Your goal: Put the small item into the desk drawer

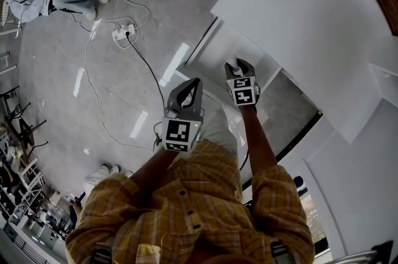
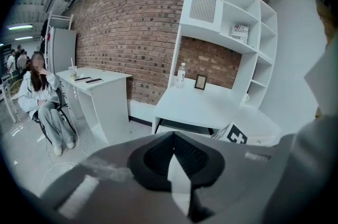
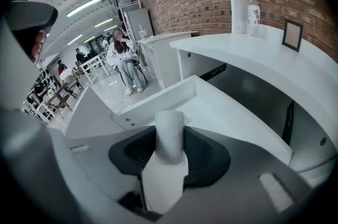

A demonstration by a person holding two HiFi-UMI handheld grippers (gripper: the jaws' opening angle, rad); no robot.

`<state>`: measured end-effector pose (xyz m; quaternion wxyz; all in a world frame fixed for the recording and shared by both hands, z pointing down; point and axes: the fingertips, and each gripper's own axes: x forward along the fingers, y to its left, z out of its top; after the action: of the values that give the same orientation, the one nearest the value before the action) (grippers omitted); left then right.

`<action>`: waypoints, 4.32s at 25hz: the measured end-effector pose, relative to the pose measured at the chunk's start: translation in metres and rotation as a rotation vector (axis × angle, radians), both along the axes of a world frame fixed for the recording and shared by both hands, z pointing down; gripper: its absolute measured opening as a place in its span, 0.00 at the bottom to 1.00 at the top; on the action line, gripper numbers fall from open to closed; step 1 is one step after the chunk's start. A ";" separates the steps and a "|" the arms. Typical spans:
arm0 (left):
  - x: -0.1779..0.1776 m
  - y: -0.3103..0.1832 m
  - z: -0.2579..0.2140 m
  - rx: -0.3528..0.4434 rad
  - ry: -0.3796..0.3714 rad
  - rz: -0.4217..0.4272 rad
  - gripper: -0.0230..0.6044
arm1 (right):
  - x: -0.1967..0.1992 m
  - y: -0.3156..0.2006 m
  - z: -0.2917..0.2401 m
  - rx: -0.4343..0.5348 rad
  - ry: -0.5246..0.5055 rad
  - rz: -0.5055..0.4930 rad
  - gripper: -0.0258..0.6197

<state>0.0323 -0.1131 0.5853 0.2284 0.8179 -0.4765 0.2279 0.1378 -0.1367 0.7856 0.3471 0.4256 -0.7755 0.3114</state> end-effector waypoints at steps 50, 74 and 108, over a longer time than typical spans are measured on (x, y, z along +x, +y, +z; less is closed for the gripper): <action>-0.016 0.004 0.025 -0.054 -0.015 -0.044 0.04 | 0.009 0.013 0.111 -0.172 0.227 -0.248 0.41; -0.042 0.018 -0.026 0.062 0.025 -0.028 0.04 | 0.007 0.001 -0.003 0.003 0.047 0.032 0.07; -0.064 0.038 -0.123 0.265 0.093 0.020 0.04 | -0.021 0.033 -0.252 0.410 -0.229 0.268 0.04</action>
<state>-0.0315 -0.0750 0.4620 0.1382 0.8551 -0.4832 0.1271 0.1170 -0.1040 0.5332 0.1193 0.5478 -0.7934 0.2370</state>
